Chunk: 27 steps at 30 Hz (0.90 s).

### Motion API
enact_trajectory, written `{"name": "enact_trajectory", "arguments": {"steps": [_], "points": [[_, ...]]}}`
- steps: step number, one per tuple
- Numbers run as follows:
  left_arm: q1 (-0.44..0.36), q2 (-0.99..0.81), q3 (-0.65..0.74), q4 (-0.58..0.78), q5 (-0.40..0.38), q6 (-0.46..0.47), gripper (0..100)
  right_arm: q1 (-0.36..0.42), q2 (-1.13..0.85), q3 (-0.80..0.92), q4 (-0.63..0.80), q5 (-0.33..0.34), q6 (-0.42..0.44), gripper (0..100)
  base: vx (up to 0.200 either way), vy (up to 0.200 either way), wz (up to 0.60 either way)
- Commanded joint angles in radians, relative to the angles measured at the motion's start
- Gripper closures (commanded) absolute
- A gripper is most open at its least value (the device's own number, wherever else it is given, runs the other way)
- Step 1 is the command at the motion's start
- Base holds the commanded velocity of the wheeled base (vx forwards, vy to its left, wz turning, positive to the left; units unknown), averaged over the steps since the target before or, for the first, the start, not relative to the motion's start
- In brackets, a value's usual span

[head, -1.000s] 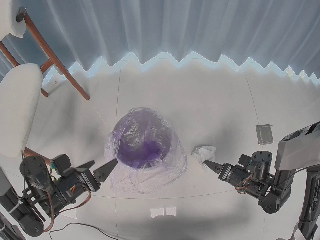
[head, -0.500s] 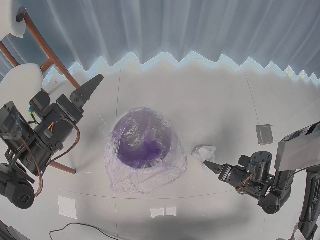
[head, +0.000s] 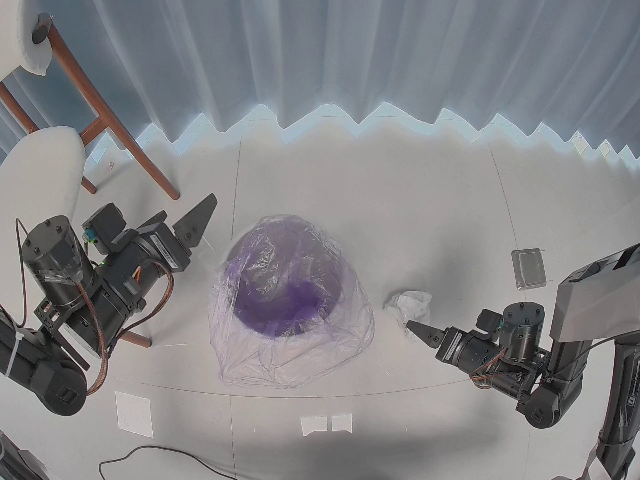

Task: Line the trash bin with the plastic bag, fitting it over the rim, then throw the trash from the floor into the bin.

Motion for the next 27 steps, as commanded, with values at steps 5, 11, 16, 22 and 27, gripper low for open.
{"name": "enact_trajectory", "arguments": {"steps": [5, 11, 16, 22, 27], "points": [[0.008, 0.221, -0.047, -0.013, -0.053, 0.436, 0, 0.02, -0.038, 0.02, -0.018, -0.002, 0.001, 0, 0.0, 0.0, 0.0], [0.083, 0.244, -0.196, 0.198, -0.109, 0.468, 0, 0.035, -0.037, 0.028, -0.018, -0.002, 0.001, 0, 0.0, 0.0, 0.0], [0.1, 0.208, -0.317, 0.495, -0.117, 0.478, 0, 0.043, -0.032, 0.03, -0.018, -0.003, 0.001, 0, 0.0, 0.0, 0.0], [0.09, 0.233, -0.332, 0.574, -0.114, 0.562, 0, 0.043, -0.034, 0.028, -0.018, -0.003, -0.001, 0, 0.0, 0.0, 0.0], [0.106, 0.299, -0.364, 0.565, -0.108, 0.611, 0, 0.043, -0.034, 0.03, -0.018, -0.003, -0.001, 0, 0.0, 0.0, 0.0]]}}
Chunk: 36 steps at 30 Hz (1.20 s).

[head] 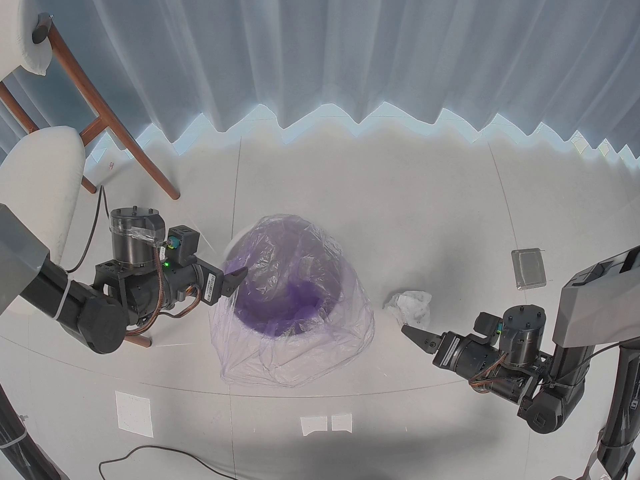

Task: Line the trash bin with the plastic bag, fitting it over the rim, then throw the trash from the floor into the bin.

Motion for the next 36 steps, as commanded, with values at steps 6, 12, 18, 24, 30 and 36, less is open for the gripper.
{"name": "enact_trajectory", "arguments": {"steps": [6, 12, 18, 24, 30, 36], "points": [[0.024, 0.116, -0.091, -0.001, 0.019, 0.02, 0, 0.005, 0.001, 0.0, -0.018, 0.0, -0.001, 0, 0.0, 0.0, 0.0], [0.015, 0.144, -0.107, -0.001, 0.05, 0.062, 0, 0.005, 0.004, -0.001, -0.018, 0.0, -0.001, 0, 0.0, 0.0, 0.0], [0.027, 0.168, -0.11, -0.002, 0.053, 0.083, 0, 0.002, 0.015, -0.001, -0.018, 0.0, -0.002, 0, 0.0, 0.0, 0.0], [0.028, 0.179, -0.113, -0.021, 0.059, 0.083, 100, 0.002, 0.022, -0.003, -0.018, 0.0, -0.002, 0, 0.0, 0.0, 0.0], [0.042, 0.173, -0.122, -0.022, 0.07, 0.078, 100, 0.002, 0.022, -0.003, -0.018, 0.0, -0.002, 0, 0.0, 0.0, 0.0], [0.082, 0.167, -0.145, -0.033, 0.061, 0.069, 100, 0.002, 0.022, -0.003, -0.018, 0.0, -0.002, 0, 0.0, 0.0, 0.0]]}}
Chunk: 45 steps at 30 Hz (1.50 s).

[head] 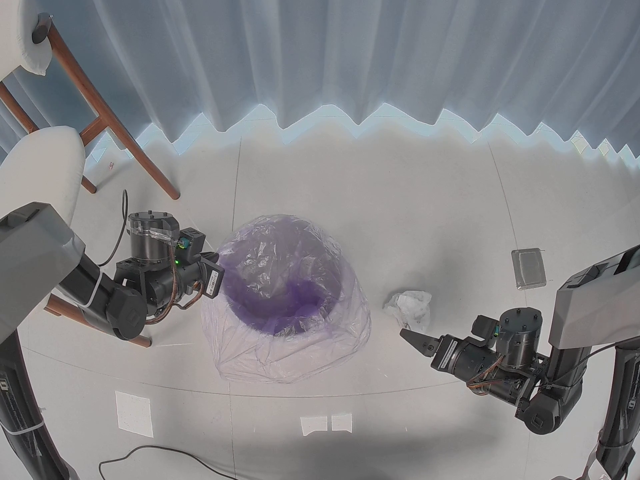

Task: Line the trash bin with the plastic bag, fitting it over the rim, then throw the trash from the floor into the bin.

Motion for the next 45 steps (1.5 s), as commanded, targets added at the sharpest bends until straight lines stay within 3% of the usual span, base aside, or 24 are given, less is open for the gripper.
{"name": "enact_trajectory", "arguments": {"steps": [1, 8, 14, 19, 29, 31, 32, 33, 43, 45], "points": [[0.037, -0.005, -0.023, -0.007, -0.002, -0.004, 100, 0.001, 0.002, 0.0, -0.018, 0.0, 0.0, 0, 0.0, 0.0, 0.0], [0.095, 0.034, -0.06, -0.012, -0.011, -0.022, 100, 0.001, 0.002, 0.0, -0.018, 0.0, 0.0, 0, 0.0, 0.0, 0.0], [0.1, 0.144, -0.129, -0.082, -0.011, -0.102, 100, 0.001, 0.002, 0.002, -0.018, 0.0, 0.0, 0, 0.0, 0.0, 0.0], [0.115, 0.224, -0.167, -0.119, -0.011, -0.108, 100, 0.001, 0.003, 0.0, -0.018, 0.0, 0.0, 0, 0.0, 0.0, 0.0], [0.123, 0.359, -0.241, -0.2, -0.01, -0.344, 100, 0.001, 0.009, 0.0, -0.018, 0.0, 0.0, 0, 0.0, 0.0, 0.0], [0.123, 0.359, -0.241, -0.2, -0.01, -0.344, 100, 0.001, 0.009, 0.0, -0.018, 0.0, 0.0, 0, 0.0, 0.0, 0.0], [0.115, 0.353, -0.255, -0.197, -0.014, -0.485, 100, 0.001, 0.009, 0.0, -0.018, 0.0, 0.0, 0, 0.0, 0.0, 0.0], [0.114, 0.351, -0.253, -0.191, -0.022, -0.534, 100, 0.004, 0.011, 0.0, -0.018, 0.0, 0.0, 0, 0.0, 0.0, 0.0], [0.121, 0.341, -0.256, -0.2, -0.116, -0.89, 100, 0.004, 0.017, 0.0, -0.018, 0.0, 0.0, 0, 0.0, 0.0, 0.0], [0.123, 0.336, -0.256, -0.202, -0.143, -1.019, 100, 0.004, 0.017, 0.0, -0.018, 0.0, 0.0, 0, 0.0, 0.0, 0.0]]}}
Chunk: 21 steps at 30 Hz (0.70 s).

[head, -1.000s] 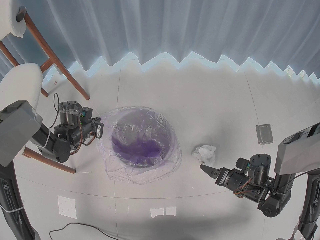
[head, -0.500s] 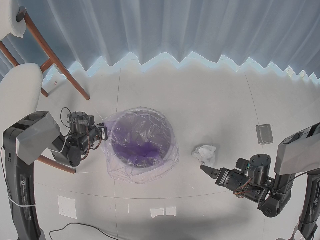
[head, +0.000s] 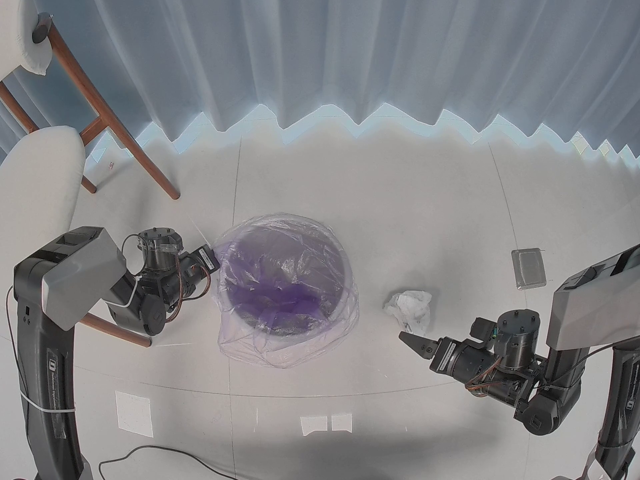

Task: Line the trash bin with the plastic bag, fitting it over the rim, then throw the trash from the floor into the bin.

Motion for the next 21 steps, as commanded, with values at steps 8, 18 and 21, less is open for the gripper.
{"name": "enact_trajectory", "arguments": {"steps": [8, 18, 21], "points": [[0.023, 0.012, -0.007, -0.032, -0.078, -0.32, 100, 0.001, 0.004, 0.0, -0.018, 0.0, 0.0, 0, 0.0, 0.0, 0.0], [0.033, 0.065, 0.001, -0.115, -0.114, -0.39, 100, 0.003, 0.007, -0.003, -0.018, 0.0, 0.0, 0, 0.0, 0.0, 0.0], [0.033, 0.063, 0.001, -0.123, -0.124, -0.413, 100, 0.003, 0.008, -0.002, -0.018, 0.0, 0.0, 0, 0.0, 0.0, 0.0]]}}
